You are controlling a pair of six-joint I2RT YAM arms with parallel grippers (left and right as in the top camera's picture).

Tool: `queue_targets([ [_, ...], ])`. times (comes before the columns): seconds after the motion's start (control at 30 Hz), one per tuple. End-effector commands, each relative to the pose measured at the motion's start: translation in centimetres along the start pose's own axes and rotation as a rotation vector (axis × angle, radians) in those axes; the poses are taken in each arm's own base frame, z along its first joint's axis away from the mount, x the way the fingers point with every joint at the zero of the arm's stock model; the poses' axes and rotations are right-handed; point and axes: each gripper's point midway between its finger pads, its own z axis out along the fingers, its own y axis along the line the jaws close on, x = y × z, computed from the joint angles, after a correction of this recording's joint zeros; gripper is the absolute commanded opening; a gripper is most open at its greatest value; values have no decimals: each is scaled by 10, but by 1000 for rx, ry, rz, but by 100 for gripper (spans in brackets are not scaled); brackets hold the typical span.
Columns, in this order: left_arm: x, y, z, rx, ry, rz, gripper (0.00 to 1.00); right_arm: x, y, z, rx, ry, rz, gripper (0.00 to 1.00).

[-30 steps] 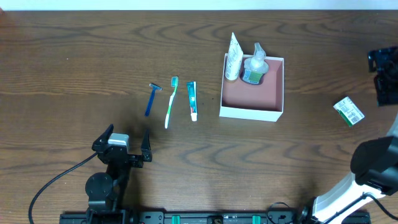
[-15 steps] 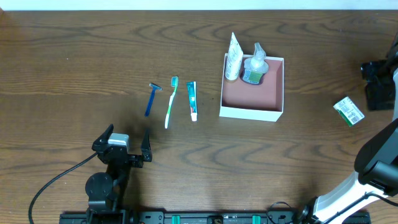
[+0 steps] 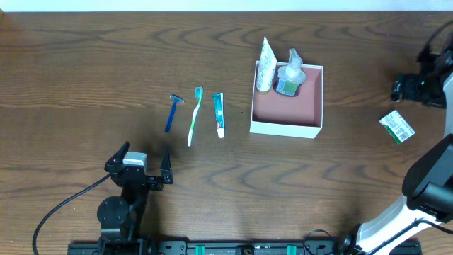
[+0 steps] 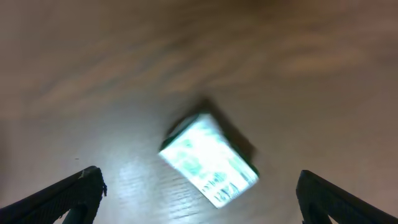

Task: Pack container
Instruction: 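Move right gripper to the green-white soap box and grasp it, then lift the soap box from the table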

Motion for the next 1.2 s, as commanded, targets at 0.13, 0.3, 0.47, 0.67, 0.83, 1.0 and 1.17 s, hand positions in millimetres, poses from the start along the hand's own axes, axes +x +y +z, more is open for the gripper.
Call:
queue_targets([
  [0.13, 15, 0, 2, 2, 35, -7, 98, 24, 9, 31, -75, 26, -489, 99],
  [0.3, 15, 0, 2, 2, 35, -7, 98, 35, -7, 39, -45, 42, -476, 99],
  [0.47, 15, 0, 2, 2, 35, -7, 98, 47, -14, 42, -59, 67, -470, 99],
  [0.67, 15, 0, 2, 2, 35, -7, 98, 65, -10, 54, -88, 97, -519, 99],
  [0.83, 15, 0, 2, 2, 35, -7, 98, 73, -5, 61, -110, 100, -564, 99],
  [1.0, 15, 0, 2, 2, 35, -7, 98, 69, -1, 63, -131, 63, -583, 99],
  [1.17, 15, 0, 2, 2, 35, -7, 98, 64, -5, 66, -111, 38, -582, 99],
])
